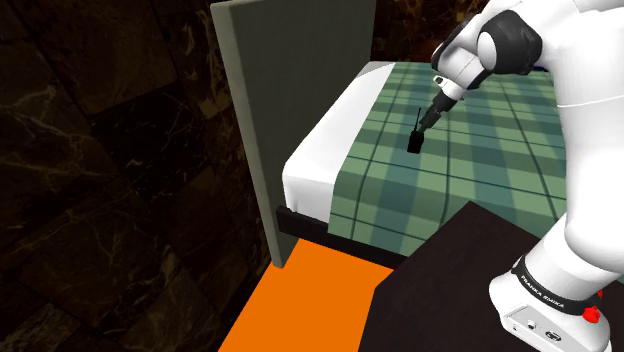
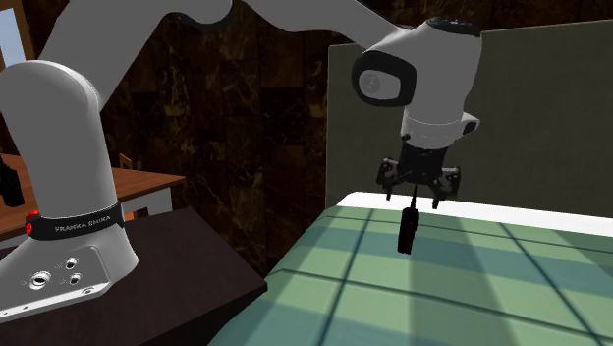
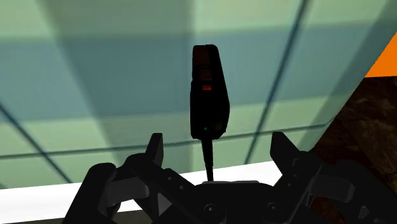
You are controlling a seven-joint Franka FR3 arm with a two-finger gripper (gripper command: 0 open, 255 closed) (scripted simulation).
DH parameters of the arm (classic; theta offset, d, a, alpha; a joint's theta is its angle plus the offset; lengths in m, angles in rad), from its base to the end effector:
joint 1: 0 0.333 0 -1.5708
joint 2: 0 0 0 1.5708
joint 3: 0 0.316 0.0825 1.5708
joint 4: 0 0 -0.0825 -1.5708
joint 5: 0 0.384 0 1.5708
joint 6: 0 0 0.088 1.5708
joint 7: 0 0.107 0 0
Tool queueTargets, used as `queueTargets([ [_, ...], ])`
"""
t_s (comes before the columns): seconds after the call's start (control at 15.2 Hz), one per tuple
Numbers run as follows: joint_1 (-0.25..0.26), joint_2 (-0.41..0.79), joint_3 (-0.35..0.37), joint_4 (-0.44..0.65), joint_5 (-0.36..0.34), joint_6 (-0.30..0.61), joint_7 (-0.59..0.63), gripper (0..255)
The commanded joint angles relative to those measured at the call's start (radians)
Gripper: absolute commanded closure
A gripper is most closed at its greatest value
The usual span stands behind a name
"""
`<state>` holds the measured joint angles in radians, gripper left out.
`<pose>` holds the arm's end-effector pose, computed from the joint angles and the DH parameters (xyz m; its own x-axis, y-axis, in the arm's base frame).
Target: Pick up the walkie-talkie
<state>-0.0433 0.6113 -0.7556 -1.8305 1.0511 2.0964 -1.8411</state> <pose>0.4990 -0.3988 0.2653 0.7987 0.4163 0.4345 0.4931 -0.8667 -0.0760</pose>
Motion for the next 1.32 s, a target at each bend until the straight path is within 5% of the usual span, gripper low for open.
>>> queueTargets([
  [0.0, -0.012, 0.023, 0.015, 0.008, 0.021, 0.007, -0.016, 0],
  [0.4, -0.031, 0.064, 0.041, 0.012, 0.059, 0.028, -0.048, 0],
  [0.46, -0.030, 0.064, 0.041, 0.011, 0.059, 0.029, -0.048, 255],
  [1.25, -0.018, 0.037, 0.024, 0.009, 0.034, 0.014, -0.027, 255],
])
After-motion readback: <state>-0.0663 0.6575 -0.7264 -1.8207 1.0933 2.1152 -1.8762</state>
